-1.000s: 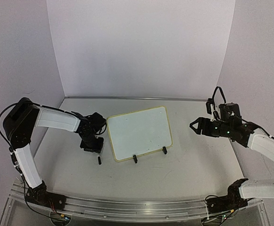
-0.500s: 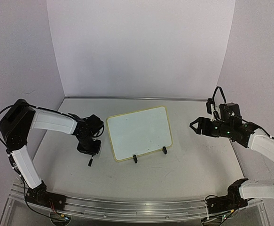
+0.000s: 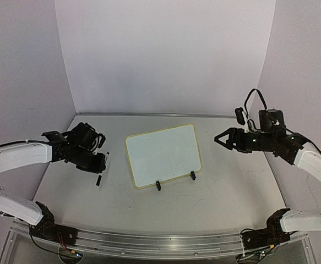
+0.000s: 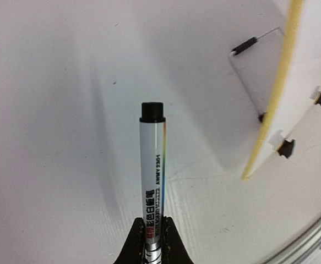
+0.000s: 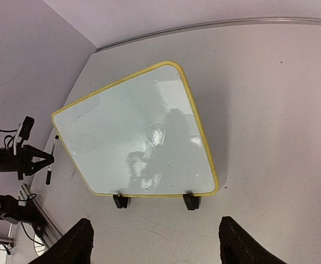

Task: Write a sentence on the whiteboard
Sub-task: Pick up the whiteboard marker from the center of the board, then pass from the left arm to the right

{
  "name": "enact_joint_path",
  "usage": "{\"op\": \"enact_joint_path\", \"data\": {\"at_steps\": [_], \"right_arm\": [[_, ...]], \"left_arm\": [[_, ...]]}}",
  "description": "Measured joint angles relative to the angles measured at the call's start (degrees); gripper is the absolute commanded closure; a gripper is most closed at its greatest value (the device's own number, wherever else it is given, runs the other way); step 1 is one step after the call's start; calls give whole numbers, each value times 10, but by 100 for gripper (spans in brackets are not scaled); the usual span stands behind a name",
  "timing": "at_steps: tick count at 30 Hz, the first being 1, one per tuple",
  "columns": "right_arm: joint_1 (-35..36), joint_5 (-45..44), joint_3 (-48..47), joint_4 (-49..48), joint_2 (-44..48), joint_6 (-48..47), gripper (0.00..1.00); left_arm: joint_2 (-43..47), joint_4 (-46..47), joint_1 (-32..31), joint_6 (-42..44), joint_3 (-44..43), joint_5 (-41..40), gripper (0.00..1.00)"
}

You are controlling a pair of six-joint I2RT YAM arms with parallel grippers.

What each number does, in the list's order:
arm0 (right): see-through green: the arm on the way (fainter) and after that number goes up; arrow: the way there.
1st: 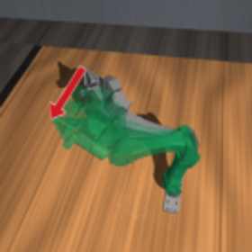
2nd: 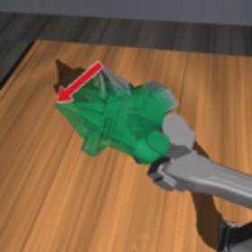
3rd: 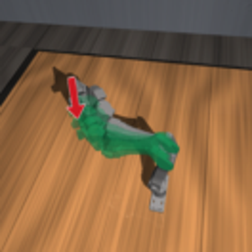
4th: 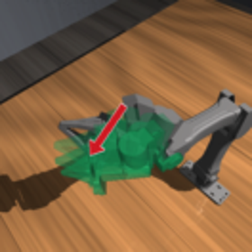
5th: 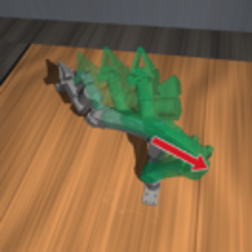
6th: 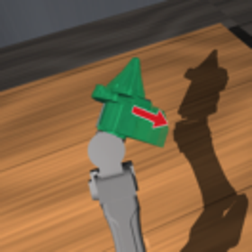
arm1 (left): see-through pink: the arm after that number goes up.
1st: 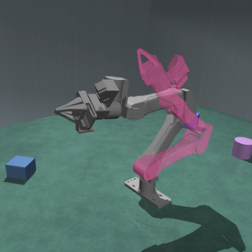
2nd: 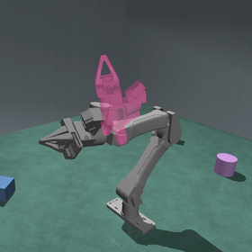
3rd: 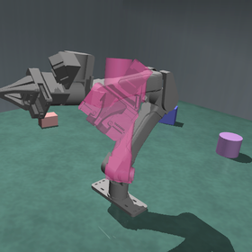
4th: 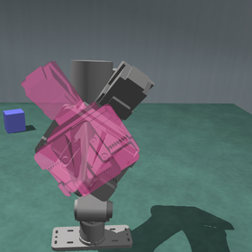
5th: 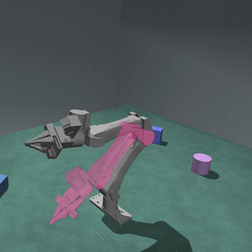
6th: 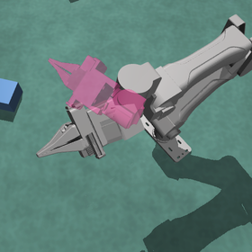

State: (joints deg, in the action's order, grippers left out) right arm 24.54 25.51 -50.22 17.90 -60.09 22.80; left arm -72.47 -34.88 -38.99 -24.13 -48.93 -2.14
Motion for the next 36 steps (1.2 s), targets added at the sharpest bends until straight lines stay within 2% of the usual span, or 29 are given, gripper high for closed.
{"op": "enact_joint_path", "data": {"at_steps": [3,6,13,19,25,33,36], "right_arm": [[25,47,-34,9,-17,7,30],[65,90,-73,14,-48,18,34],[158,190,-115,-42,-155,74,38],[215,240,-134,-78,-241,113,42],[241,276,-135,-121,-268,144,47],[257,298,-139,-146,-297,159,61],[261,300,-139,-149,-304,161,73]], "left_arm": [[73,15,-2,33,-2,62,100],[101,22,-14,66,-14,140,100],[53,13,-76,129,-96,255,100],[-27,-15,-136,182,-168,297,100],[-68,-43,-158,216,-187,334,100],[-91,-58,-168,244,-208,366,100],[-97,-58,-170,248,-214,374,100]]}}
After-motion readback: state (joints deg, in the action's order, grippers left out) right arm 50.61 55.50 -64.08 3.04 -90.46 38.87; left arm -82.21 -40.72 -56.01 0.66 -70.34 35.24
